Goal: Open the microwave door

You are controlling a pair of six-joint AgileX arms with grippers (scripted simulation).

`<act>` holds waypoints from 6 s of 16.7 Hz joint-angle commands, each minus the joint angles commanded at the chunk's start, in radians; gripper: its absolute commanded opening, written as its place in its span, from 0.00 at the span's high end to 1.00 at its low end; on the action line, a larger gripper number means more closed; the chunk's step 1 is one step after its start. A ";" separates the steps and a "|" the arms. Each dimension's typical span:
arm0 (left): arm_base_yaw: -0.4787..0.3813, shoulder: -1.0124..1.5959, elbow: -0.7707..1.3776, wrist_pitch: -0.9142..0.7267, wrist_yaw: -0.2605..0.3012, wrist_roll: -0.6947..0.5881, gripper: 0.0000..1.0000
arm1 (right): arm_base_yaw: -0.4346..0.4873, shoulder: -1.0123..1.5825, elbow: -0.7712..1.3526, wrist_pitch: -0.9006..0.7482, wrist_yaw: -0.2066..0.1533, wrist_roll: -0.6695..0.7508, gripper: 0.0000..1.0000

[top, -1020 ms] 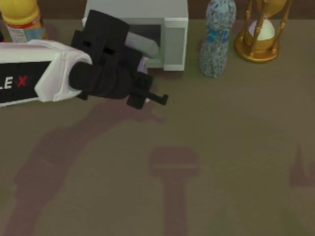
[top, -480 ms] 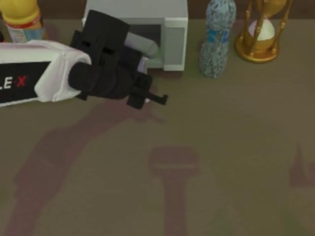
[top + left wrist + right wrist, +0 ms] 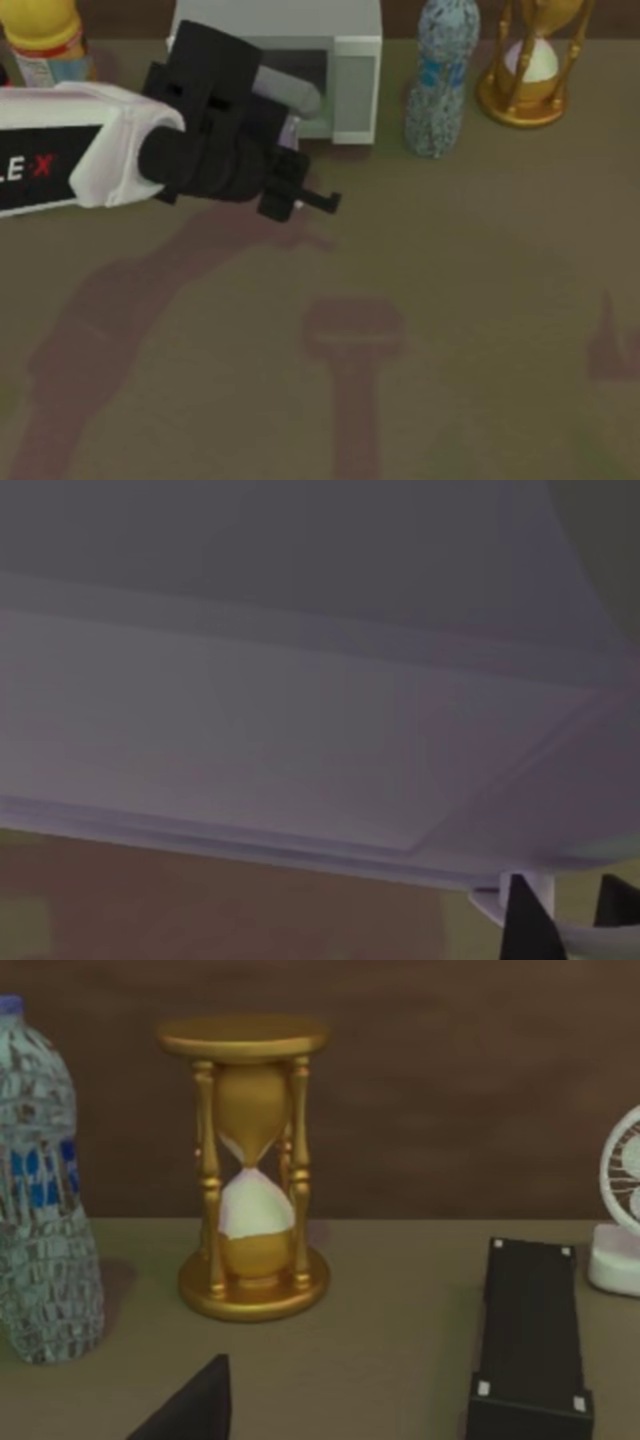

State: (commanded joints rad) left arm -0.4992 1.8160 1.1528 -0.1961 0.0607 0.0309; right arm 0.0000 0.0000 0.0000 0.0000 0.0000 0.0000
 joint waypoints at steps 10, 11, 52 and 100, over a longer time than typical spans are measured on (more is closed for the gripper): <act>0.035 -0.032 -0.040 -0.003 0.074 0.085 1.00 | 0.000 0.000 0.000 0.000 0.000 0.000 0.00; 0.040 -0.037 -0.044 -0.003 0.083 0.097 1.00 | 0.000 0.000 0.000 0.000 0.000 0.000 0.00; 0.091 -0.068 -0.079 -0.023 0.178 0.214 1.00 | 0.000 0.000 0.000 0.000 0.000 0.000 0.00; 0.148 -0.089 -0.096 -0.063 0.274 0.343 1.00 | 0.000 0.000 0.000 0.000 0.000 0.000 0.00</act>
State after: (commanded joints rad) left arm -0.3513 1.7270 1.0564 -0.2589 0.3350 0.3742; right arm 0.0000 0.0000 0.0000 0.0000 0.0000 0.0000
